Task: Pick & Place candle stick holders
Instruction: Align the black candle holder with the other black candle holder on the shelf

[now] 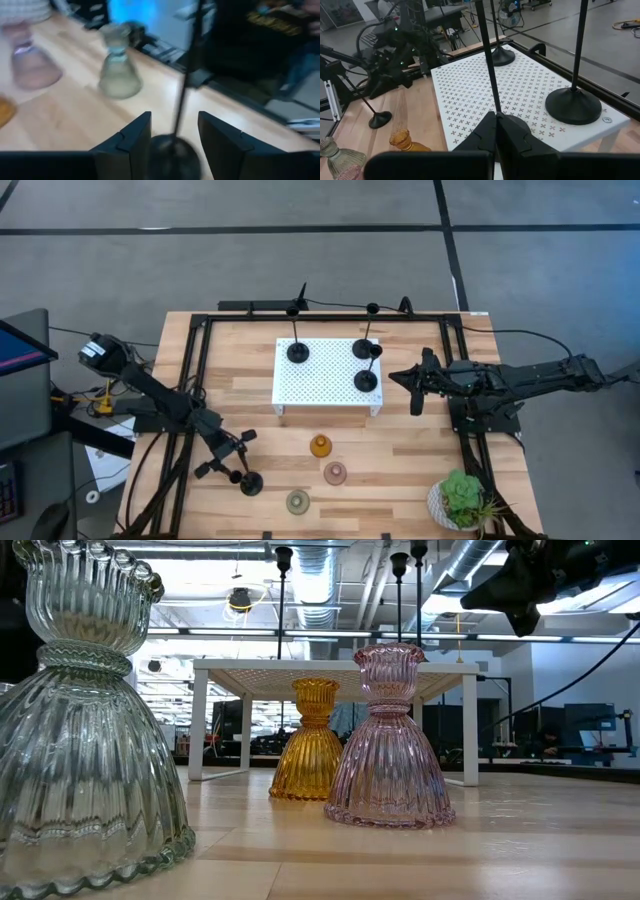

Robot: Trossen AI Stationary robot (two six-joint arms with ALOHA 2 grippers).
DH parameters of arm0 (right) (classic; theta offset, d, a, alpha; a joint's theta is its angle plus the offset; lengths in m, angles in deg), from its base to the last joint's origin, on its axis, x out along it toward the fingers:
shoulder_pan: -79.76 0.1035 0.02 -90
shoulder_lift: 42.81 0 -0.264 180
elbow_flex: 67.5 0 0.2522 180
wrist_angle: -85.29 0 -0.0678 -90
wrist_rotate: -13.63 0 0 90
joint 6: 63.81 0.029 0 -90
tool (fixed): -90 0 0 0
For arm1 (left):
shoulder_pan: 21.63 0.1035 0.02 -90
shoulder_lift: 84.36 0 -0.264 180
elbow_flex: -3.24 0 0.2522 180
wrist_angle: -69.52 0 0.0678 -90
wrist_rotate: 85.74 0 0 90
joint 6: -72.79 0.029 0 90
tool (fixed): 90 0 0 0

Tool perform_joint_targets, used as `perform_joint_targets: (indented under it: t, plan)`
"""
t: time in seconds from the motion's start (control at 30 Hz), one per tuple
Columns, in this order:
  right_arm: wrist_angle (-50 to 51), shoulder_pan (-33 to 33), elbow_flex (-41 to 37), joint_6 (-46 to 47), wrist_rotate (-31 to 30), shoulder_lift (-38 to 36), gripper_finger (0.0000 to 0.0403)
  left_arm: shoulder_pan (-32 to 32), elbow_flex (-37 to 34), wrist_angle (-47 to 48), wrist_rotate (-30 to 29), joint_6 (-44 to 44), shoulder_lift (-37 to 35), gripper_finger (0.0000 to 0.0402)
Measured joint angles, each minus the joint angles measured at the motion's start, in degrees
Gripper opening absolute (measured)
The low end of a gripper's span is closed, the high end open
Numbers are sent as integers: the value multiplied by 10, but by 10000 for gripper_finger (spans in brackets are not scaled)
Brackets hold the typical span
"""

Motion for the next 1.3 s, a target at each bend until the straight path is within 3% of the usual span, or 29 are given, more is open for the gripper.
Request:
perform_joint_targets:
  t: [0.57, 0.97, 1.3]
  plan:
    - [0, 0, 0, 0, 0, 0, 0, -42, 55, -18, -25, -30, 105, 150]
    - [2, 0, 0, 0, 0, 0, 0, -43, 57, -26, -33, -35, 108, 62]
    - [5, 0, 0, 0, 2, 0, 0, -43, 57, -46, -50, -50, 108, 14]
